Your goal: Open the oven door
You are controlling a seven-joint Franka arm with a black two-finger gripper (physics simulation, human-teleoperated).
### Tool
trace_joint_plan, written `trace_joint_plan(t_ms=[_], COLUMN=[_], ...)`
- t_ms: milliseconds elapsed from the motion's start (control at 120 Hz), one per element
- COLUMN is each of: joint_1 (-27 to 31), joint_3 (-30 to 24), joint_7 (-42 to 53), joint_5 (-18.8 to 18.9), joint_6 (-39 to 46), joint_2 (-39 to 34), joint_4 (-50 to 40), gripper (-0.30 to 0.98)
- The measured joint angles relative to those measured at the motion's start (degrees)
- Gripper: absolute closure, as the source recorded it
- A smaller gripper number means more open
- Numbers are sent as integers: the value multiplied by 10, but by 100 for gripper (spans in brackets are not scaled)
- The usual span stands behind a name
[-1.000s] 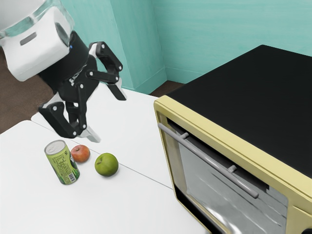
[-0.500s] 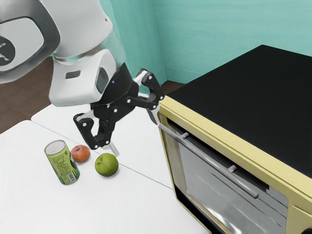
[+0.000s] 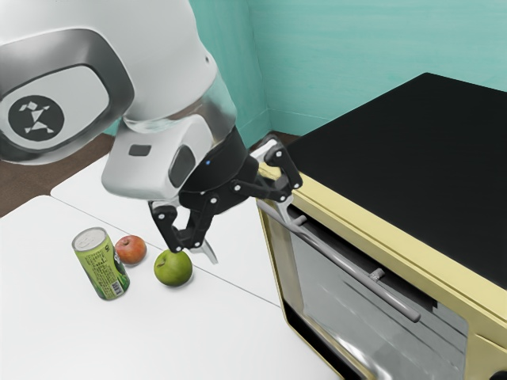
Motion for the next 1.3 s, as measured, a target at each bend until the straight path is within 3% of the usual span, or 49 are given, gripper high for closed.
trace_joint_plan(t_ms=[925, 1083, 1300], joint_1=[6, 5, 4], joint_3=[7, 9, 9], joint_7=[71, 76, 80], joint_5=[-5, -7, -11], joint_6=[88, 95, 100], joint_2=[1, 10, 17], joint_4=[-44, -44, -46], gripper=[2, -5, 6])
